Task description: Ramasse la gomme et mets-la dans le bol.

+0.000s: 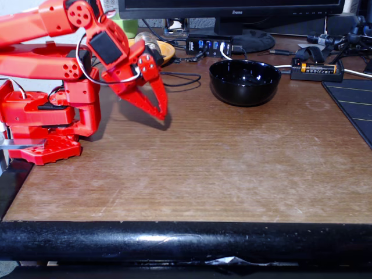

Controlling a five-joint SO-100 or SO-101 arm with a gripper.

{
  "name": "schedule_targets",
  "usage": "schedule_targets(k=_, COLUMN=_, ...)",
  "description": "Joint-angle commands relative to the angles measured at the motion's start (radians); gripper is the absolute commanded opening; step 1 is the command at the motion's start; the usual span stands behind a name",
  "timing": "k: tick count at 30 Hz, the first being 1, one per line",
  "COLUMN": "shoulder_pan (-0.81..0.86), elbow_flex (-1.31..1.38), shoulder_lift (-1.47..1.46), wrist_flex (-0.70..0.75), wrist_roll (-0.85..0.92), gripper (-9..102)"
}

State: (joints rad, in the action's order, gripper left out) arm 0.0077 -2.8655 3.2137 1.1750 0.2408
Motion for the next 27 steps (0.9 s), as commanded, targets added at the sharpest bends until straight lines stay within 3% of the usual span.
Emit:
schedule_targets(k=1, shoulder_pan=-0.028, elbow_flex=-0.020, shoulder_lift=0.074, wrist_flex=0.046, wrist_roll=-0.021, gripper=-6)
schedule_targets(k=4, shoulder_pan=-0.048, elbow_flex=-0.034, shoulder_lift=0.110, wrist_flex=0.107, wrist_roll=-0.051, gripper=-6)
schedule_targets(k=14, shoulder_pan=-0.055, elbow_flex=-0.221, shoulder_lift=0.112, wrist_flex=0.091, wrist_roll=-0.063, gripper=-6)
schedule_targets(k=27, shoulder_pan=-0.051, elbow_flex=-0.224, shoulder_lift=0.112, wrist_flex=0.077, wrist_roll=-0.104, gripper=-2)
